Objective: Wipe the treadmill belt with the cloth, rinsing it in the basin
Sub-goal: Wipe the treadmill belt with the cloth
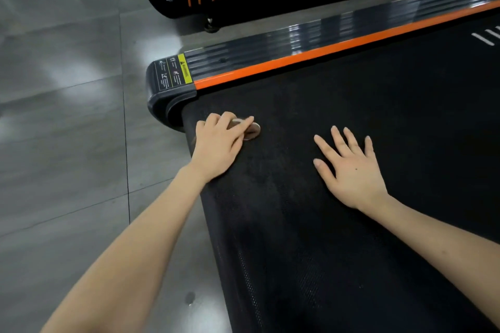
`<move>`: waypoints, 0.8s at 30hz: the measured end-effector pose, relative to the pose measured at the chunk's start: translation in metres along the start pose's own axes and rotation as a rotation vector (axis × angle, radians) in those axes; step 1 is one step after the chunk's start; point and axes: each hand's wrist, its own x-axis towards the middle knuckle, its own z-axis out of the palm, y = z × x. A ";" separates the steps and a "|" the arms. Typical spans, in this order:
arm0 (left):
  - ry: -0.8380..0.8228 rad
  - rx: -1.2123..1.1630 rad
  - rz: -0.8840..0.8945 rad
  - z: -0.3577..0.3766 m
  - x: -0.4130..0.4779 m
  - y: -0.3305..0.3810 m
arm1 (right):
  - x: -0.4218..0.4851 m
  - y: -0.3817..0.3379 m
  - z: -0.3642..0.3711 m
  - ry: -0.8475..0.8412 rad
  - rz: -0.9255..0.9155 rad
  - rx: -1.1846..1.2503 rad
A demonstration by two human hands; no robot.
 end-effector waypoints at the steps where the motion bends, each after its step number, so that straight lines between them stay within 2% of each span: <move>1: 0.009 -0.024 0.068 -0.007 -0.016 0.014 | 0.000 0.000 0.000 0.001 -0.001 0.001; 4: -0.107 -0.159 0.378 -0.033 -0.081 0.065 | 0.001 -0.001 -0.001 -0.013 -0.004 -0.014; 7: -0.162 -0.251 0.522 -0.037 -0.093 0.071 | 0.001 -0.001 -0.003 -0.022 -0.007 -0.017; 9: -0.129 -0.156 0.473 -0.023 -0.069 0.052 | 0.000 -0.001 -0.002 -0.024 -0.009 -0.016; 11: -0.083 -0.057 0.288 -0.006 -0.029 0.026 | 0.001 -0.001 -0.002 -0.017 -0.005 -0.004; 13: -0.109 -0.013 0.074 0.006 0.009 0.006 | 0.001 -0.001 0.000 -0.002 -0.008 0.006; 15: -0.074 -0.001 -0.003 0.012 0.023 0.006 | 0.001 -0.001 -0.001 0.016 -0.014 0.023; 17: -0.017 -0.029 0.099 0.006 0.004 0.025 | 0.001 0.001 -0.001 0.063 -0.008 0.091; 20: -0.066 -0.129 0.380 -0.009 -0.050 0.061 | 0.003 0.002 -0.003 0.152 0.136 0.251; 22: -0.095 -0.187 0.438 -0.008 -0.049 0.059 | 0.005 0.002 -0.001 0.163 0.236 0.208; 24: -0.120 -0.139 0.406 0.002 -0.018 0.044 | 0.006 0.001 0.003 0.141 0.255 0.135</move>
